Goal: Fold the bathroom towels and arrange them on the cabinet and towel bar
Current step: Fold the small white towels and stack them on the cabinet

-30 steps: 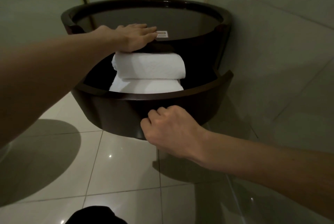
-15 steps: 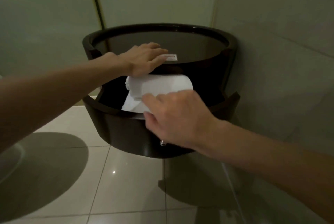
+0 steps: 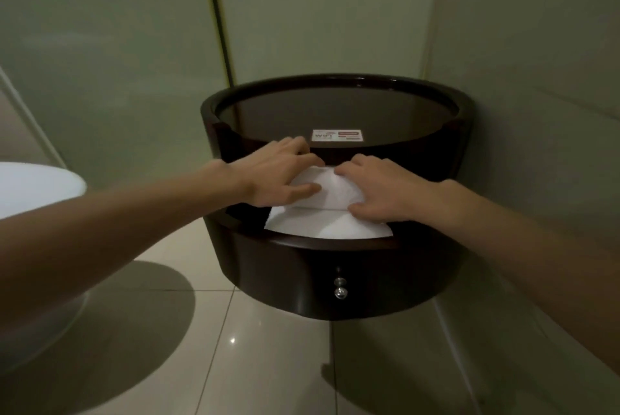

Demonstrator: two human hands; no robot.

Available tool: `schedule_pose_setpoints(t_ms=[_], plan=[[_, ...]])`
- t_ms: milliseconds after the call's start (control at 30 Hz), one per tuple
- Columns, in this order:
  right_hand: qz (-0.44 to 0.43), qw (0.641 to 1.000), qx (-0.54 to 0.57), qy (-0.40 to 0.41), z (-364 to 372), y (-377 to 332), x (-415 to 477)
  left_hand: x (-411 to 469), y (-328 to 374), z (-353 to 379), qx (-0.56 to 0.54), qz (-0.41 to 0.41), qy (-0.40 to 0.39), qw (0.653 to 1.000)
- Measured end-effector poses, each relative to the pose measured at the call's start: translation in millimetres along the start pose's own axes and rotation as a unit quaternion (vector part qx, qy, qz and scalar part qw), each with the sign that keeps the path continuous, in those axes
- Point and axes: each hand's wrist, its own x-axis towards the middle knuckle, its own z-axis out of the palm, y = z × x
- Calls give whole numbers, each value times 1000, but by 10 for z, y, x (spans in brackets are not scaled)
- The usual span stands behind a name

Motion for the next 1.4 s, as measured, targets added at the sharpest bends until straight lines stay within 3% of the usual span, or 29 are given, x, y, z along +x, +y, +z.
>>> schedule_pose_setpoints(t_ms=[233,467,700,967,1100,1400], plan=[[29,999,-35,-12,50,110,58,43,0,160,12,-17,-1,1000],[0,998,-57,32,4,29,38,116,32,246,37,-20,20,999],[-30,997,-74,25,-11,-32,-67,55,19,277,52,-31,12,998],[51,998,14,-24,74,94,-154,25,28,337,-124,-155,-55,979],[81,994,59,-52,88,63,-123,52,16,404,-151,-156,-41,975],[48,997,24,48,49,-36,-116,13,91,408,-162,-133,57,976]])
